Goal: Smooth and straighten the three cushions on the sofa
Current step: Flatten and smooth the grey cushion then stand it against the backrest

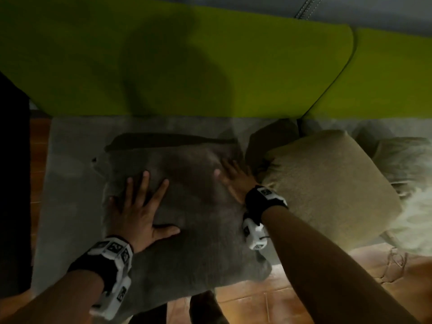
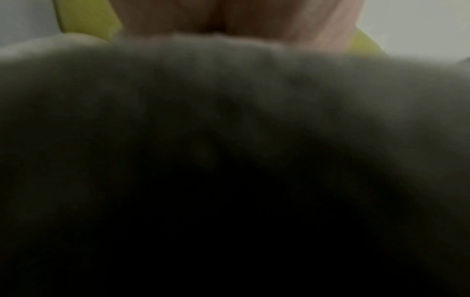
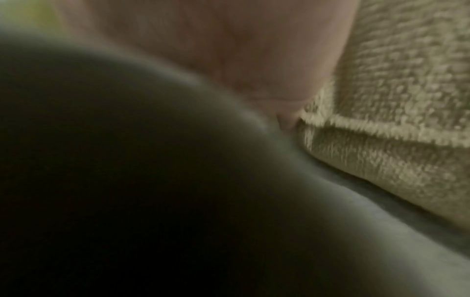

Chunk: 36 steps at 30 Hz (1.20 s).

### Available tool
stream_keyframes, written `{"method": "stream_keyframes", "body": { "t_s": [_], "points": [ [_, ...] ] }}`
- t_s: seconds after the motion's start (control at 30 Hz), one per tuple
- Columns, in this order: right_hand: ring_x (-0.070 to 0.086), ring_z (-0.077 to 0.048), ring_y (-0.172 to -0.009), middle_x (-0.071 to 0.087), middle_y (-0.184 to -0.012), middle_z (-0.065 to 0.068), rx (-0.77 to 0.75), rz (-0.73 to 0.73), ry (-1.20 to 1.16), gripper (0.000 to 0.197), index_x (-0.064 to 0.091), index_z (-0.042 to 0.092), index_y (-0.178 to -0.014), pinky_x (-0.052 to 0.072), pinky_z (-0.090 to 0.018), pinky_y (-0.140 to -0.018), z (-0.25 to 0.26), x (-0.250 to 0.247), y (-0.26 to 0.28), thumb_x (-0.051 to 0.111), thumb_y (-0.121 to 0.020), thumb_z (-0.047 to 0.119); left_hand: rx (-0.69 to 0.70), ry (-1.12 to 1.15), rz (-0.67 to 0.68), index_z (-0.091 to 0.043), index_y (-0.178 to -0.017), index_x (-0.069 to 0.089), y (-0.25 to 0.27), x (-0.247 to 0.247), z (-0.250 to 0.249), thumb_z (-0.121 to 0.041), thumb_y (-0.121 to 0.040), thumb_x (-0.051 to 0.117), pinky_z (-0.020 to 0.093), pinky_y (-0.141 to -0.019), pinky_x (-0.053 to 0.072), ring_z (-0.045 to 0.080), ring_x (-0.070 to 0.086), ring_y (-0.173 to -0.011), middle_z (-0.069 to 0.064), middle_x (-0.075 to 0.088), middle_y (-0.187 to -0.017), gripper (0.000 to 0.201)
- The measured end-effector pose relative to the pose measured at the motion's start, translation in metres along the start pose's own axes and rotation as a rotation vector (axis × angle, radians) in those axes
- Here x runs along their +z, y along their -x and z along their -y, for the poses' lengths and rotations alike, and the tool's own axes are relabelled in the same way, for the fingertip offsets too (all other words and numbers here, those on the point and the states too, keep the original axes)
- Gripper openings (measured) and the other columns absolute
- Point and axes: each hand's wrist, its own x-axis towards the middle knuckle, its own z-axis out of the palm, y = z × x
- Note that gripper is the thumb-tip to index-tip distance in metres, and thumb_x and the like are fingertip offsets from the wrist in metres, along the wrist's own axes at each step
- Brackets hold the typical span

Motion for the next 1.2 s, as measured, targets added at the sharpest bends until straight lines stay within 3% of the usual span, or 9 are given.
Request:
{"method": "stream_keyframes", "body": {
  "t_s": [0.17,0.27,0.4,0.5,0.63,0.73,0.83,1.0,1.2],
  "points": [
    [0.007,-0.016,-0.157,0.009,-0.172,0.001,-0.075,-0.251,-0.244,0.081,0.011,0.028,-0.163,0.011,-0.042,-0.128,0.016,-0.021,0.044,0.025,-0.098,0.073,0.04,0.226,-0.062,-0.054,-0.15,-0.01,0.006,-0.028,0.03,-0.095,-0.055,0.047,0.06,-0.118,0.009,0.033,-0.014,-0.151,-0.004,-0.024,-0.163,0.118],
    [0.019,-0.013,-0.153,0.013,-0.17,0.009,-0.059,-0.232,-0.461,0.092,0.003,0.041,-0.16,0.021,-0.044,-0.125,0.008,-0.011,0.094,0.044,-0.089,0.081,-0.289,0.487,-0.219,-0.034,-0.157,-0.003,0.024,-0.032,0.051,-0.072,-0.068,0.061,0.048,-0.122,0.009,0.026,0.001,-0.152,0.004,-0.007,-0.166,0.116],
    [0.041,-0.017,-0.144,0.034,-0.163,0.009,-0.052,-0.022,-0.591,0.102,0.003,0.045,-0.159,0.034,-0.044,-0.12,-0.002,0.025,0.129,0.055,-0.08,0.085,-0.479,0.726,0.03,-0.031,-0.151,0.026,0.039,-0.015,0.075,-0.087,-0.063,0.062,0.05,-0.112,0.037,0.029,0.048,-0.134,0.002,0.047,-0.15,0.111],
    [0.045,-0.018,-0.14,0.042,-0.158,0.004,-0.087,-0.13,-0.517,0.087,0.018,0.031,-0.16,0.029,-0.03,-0.115,0.006,0.034,0.129,0.043,-0.09,0.077,-0.435,0.816,-0.078,-0.03,-0.145,0.04,0.049,-0.022,0.065,-0.065,-0.076,0.071,0.042,-0.105,0.042,0.023,0.055,-0.121,-0.005,0.057,-0.135,0.084],
    [0.057,-0.009,-0.122,0.053,-0.145,0.01,-0.009,-0.016,-0.807,0.064,0.037,0.036,-0.149,0.048,-0.036,-0.105,0.004,0.031,0.13,0.038,-0.097,0.072,-0.502,0.89,-0.311,-0.021,-0.142,0.045,0.053,-0.037,0.08,-0.061,-0.089,0.056,0.038,-0.104,0.041,0.03,0.058,-0.119,0.007,0.06,-0.132,0.067],
    [0.065,-0.014,-0.107,0.065,-0.126,0.005,0.218,0.0,-1.096,0.046,0.058,0.028,-0.132,0.055,-0.035,-0.081,-0.012,0.035,0.129,0.043,-0.102,0.059,-0.629,1.105,-0.232,-0.003,-0.14,0.045,0.054,-0.026,0.103,-0.041,-0.103,0.04,0.032,-0.078,0.048,0.025,0.06,-0.086,0.008,0.063,-0.098,0.053],
    [0.066,-0.023,-0.111,0.068,-0.128,-0.003,0.288,0.019,-1.003,0.036,0.068,0.027,-0.122,0.056,-0.046,-0.095,-0.027,0.05,0.122,0.057,-0.099,0.052,-0.598,0.919,0.042,0.003,-0.129,0.055,0.063,-0.014,0.106,-0.014,-0.101,0.048,0.023,-0.071,0.049,0.028,0.059,-0.086,0.018,0.065,-0.105,0.033],
    [0.061,-0.02,-0.098,0.066,-0.107,0.001,0.186,-0.111,-0.583,0.026,0.067,0.03,-0.101,0.048,-0.038,-0.089,-0.019,0.051,0.12,0.053,-0.099,0.051,-0.488,0.572,-0.086,-0.004,-0.111,0.063,0.059,-0.012,0.095,-0.035,-0.092,0.05,0.048,-0.095,0.048,0.04,0.06,-0.102,0.025,0.064,-0.119,0.039],
    [0.063,-0.034,-0.107,0.067,-0.113,-0.013,0.145,-0.274,-0.202,0.031,0.065,0.013,-0.114,0.046,-0.035,-0.083,-0.034,0.047,0.124,0.044,-0.107,0.035,-0.51,0.415,-0.025,0.008,-0.115,0.064,0.051,-0.01,0.118,-0.022,-0.096,0.039,0.048,-0.094,0.049,0.047,0.059,-0.106,0.032,0.061,-0.121,0.043]
  ]
}}
